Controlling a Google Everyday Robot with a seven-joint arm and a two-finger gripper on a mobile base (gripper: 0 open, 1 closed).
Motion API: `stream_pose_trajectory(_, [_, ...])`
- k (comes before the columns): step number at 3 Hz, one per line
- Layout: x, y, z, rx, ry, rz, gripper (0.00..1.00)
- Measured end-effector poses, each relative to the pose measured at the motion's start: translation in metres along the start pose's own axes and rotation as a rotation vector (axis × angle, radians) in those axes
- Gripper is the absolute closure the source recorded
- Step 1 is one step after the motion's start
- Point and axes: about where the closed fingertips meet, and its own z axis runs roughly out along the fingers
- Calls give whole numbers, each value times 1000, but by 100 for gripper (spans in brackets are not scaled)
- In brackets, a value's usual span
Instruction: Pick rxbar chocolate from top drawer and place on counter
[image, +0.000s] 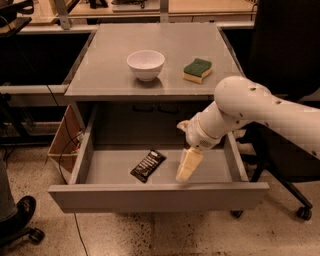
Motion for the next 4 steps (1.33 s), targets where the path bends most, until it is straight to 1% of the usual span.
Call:
stream_pose_trajectory(1, [-2, -31, 8, 8, -8, 20, 0])
stream_pose_trajectory(2, [7, -49, 38, 5, -34, 79, 0])
stream_pose_trajectory(3, [5, -67, 75, 14, -101, 137, 0])
stream_pose_trajectory(4, [-3, -69, 94, 18, -149, 162, 0])
